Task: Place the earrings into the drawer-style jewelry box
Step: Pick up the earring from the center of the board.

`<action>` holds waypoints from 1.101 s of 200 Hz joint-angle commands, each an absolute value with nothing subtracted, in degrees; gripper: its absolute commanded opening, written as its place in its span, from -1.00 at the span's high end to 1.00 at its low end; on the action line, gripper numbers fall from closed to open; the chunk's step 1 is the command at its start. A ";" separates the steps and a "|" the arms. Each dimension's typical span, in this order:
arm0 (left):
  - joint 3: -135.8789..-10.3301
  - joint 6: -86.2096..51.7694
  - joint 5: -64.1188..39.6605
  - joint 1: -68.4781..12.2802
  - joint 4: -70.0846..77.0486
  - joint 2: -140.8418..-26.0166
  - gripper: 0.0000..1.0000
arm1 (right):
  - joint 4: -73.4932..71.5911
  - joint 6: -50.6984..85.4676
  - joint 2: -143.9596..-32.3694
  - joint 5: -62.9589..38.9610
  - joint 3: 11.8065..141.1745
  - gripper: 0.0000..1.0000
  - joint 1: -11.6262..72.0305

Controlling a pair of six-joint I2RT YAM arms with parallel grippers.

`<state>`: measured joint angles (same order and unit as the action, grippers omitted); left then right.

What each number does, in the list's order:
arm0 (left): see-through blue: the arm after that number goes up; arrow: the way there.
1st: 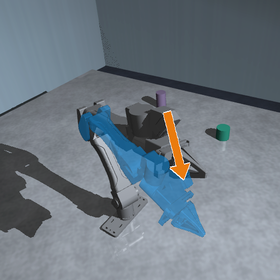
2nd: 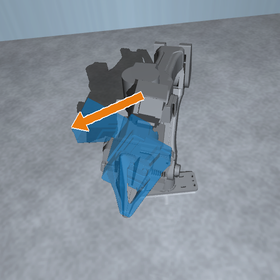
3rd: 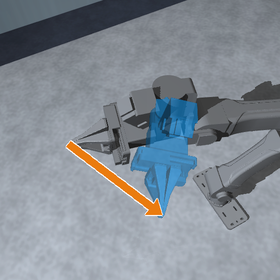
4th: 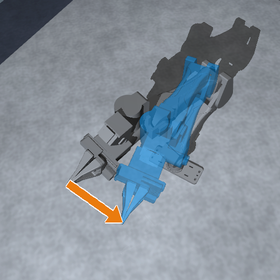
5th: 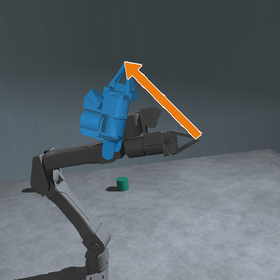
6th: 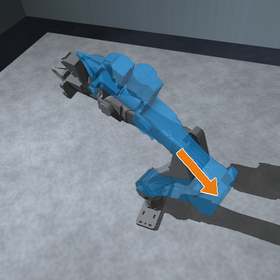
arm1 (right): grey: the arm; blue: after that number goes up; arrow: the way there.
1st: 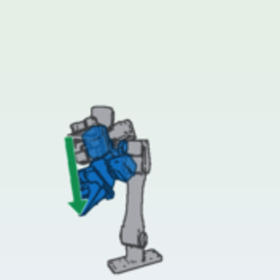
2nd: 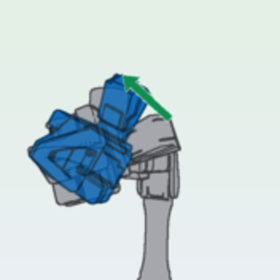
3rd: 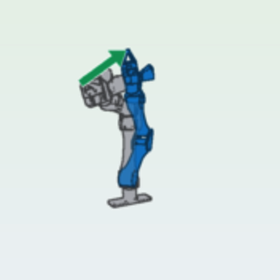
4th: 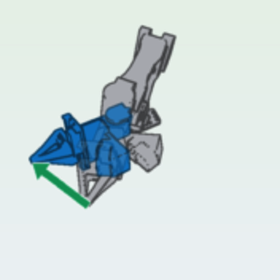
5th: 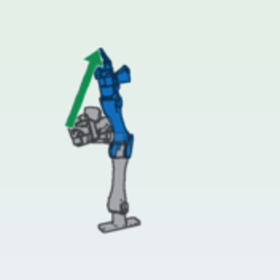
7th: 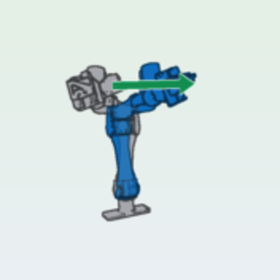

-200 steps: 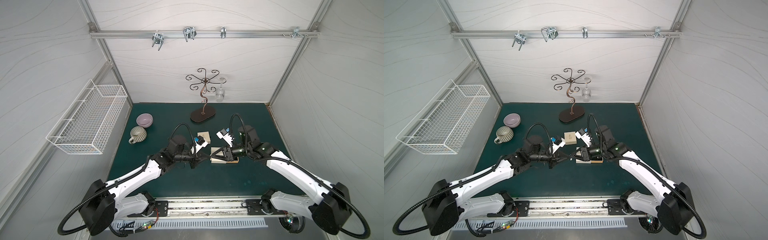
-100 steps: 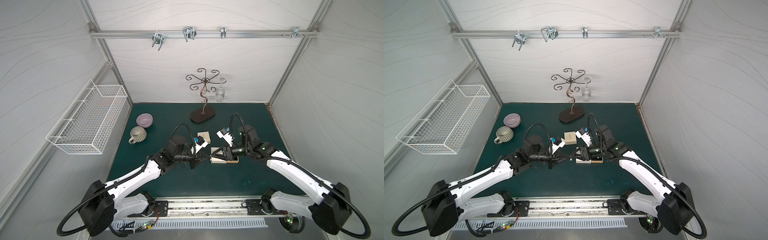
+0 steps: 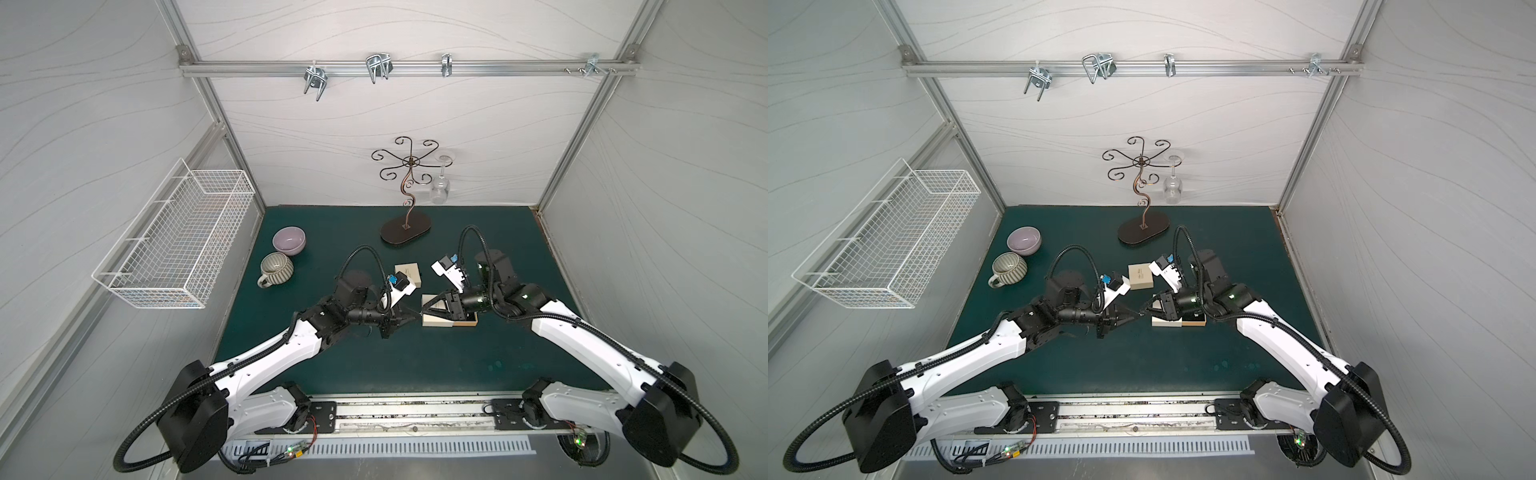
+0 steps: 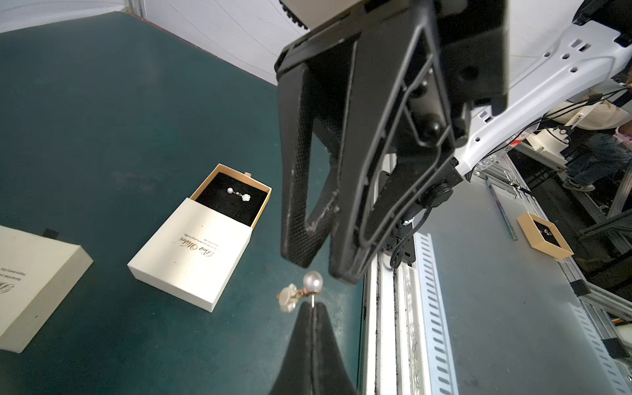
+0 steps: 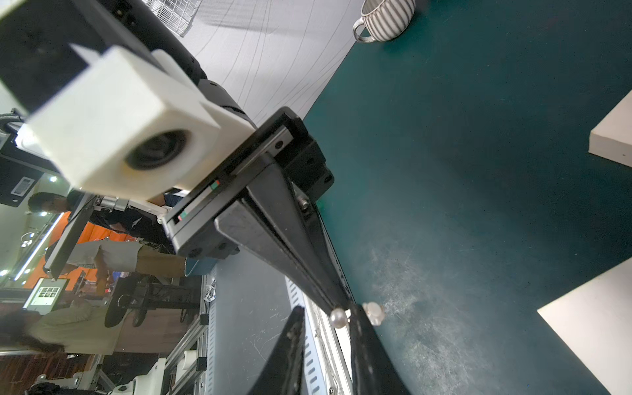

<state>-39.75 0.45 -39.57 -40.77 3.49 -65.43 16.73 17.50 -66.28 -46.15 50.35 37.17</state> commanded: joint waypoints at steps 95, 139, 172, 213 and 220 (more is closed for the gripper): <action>-42.72 0.32 -39.55 -40.85 6.42 -65.51 1.00 | 14.33 15.07 -66.72 -49.16 48.90 0.63 37.54; -42.80 0.05 -39.55 -40.86 6.60 -65.53 1.00 | 13.87 14.72 -67.00 -49.47 48.56 0.63 37.54; -42.89 0.12 -39.64 -40.84 6.56 -65.65 1.00 | 14.15 14.41 -66.96 -49.17 48.69 0.65 37.57; -42.93 0.12 -39.57 -40.82 6.42 -65.65 1.00 | 14.23 14.41 -67.19 -49.36 48.96 0.69 37.60; -43.02 0.11 -39.58 -40.84 6.37 -65.64 1.00 | 14.19 14.43 -67.32 -49.38 49.04 0.69 37.54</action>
<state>-39.77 -0.56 -39.51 -40.77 3.92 -65.45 14.98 16.08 -66.70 -47.88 48.77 37.17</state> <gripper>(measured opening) 0.056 0.157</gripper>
